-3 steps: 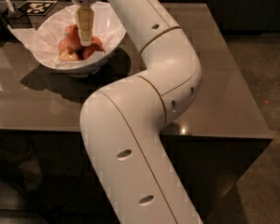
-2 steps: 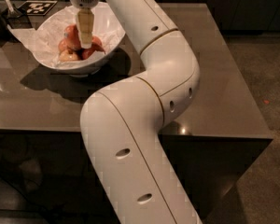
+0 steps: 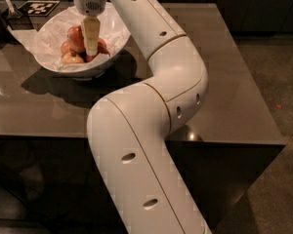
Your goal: Pick apple from white bowl
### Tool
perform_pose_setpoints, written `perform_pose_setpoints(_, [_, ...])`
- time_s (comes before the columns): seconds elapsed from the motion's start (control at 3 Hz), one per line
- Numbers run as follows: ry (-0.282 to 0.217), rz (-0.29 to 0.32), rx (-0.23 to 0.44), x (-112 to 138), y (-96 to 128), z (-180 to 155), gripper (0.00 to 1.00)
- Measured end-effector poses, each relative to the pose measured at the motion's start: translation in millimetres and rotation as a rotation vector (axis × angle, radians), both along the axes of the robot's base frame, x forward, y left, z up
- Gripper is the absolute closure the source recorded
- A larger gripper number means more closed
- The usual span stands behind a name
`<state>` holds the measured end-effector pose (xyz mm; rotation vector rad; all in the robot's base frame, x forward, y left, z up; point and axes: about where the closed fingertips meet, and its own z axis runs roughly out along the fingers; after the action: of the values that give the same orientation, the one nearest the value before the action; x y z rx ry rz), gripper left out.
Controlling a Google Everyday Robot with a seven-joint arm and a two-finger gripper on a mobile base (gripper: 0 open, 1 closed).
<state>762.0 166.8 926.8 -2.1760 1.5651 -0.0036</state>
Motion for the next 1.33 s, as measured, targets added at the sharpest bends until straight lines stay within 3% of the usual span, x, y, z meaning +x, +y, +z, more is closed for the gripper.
perform_pose_setpoints(1.33, [0.047,0.081,-0.003,-10.4,3.8,-14.6,0.88])
